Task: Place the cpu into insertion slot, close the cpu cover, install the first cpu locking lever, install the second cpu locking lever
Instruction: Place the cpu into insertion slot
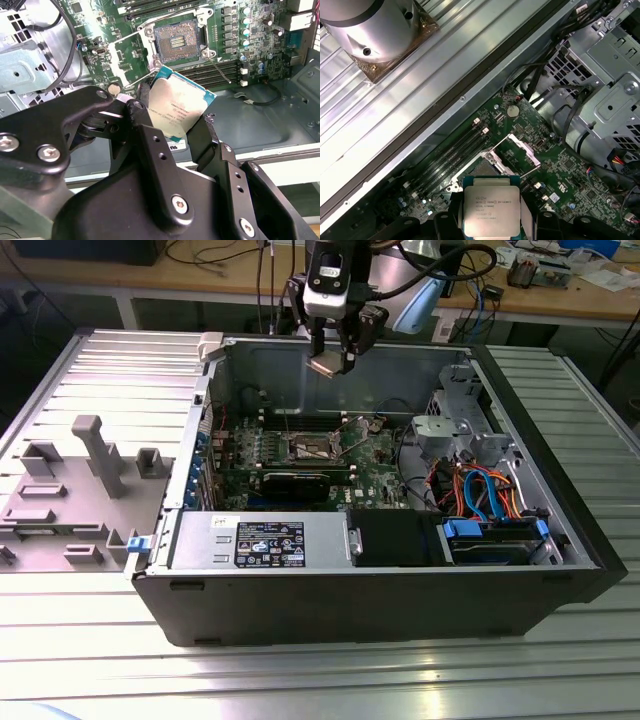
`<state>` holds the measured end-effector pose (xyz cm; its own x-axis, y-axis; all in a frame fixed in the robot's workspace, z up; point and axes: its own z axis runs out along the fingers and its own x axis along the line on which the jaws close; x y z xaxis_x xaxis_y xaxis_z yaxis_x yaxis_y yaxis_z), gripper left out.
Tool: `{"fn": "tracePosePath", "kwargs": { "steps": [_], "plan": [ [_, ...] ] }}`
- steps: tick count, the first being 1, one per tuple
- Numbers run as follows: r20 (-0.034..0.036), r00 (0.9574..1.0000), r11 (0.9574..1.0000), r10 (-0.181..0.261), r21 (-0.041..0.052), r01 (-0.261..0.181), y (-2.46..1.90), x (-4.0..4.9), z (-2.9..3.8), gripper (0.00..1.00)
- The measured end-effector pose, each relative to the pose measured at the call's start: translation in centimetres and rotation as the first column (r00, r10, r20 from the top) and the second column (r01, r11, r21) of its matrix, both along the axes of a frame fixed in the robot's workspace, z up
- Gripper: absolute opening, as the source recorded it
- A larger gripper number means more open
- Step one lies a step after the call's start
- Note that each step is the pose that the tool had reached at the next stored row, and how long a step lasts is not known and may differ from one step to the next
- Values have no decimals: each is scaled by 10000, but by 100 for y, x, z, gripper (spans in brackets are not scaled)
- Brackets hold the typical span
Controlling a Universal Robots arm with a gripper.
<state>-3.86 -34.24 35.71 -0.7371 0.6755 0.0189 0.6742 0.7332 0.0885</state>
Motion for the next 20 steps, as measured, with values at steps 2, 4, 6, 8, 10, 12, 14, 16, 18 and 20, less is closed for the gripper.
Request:
{"fn": "tracePosePath", "kwargs": {
  "steps": [2, 4, 6, 8, 10, 12, 14, 16, 18, 20],
  "plan": [
    [0, 10000, 10000, -12, 0, 12, 0, 0, 0, 54],
    [0, 10000, 10000, -24, 0, 24, 0, 0, 0, 54],
    [0, 10000, 10000, -37, -1, 37, 0, 0, 0, 54],
    [0, 10000, 10000, -50, 0, 50, 0, 0, 0, 54],
    [0, 10000, 10000, -67, -1, 67, 0, 0, 0, 54],
    [0, 10000, 10000, -85, 0, 85, 0, 0, -1, 54],
    [0, 9999, 9999, -109, 0, 109, 0, 0, -1, 54],
    [0, 9999, 9999, -136, 0, 136, 0, 0, -2, 54],
    [0, 9999, 9999, -162, -1, 162, 0, 0, -3, 54],
    [0, 9998, 9998, -186, 0, 186, 0, 0, -3, 54]
  ]
}}
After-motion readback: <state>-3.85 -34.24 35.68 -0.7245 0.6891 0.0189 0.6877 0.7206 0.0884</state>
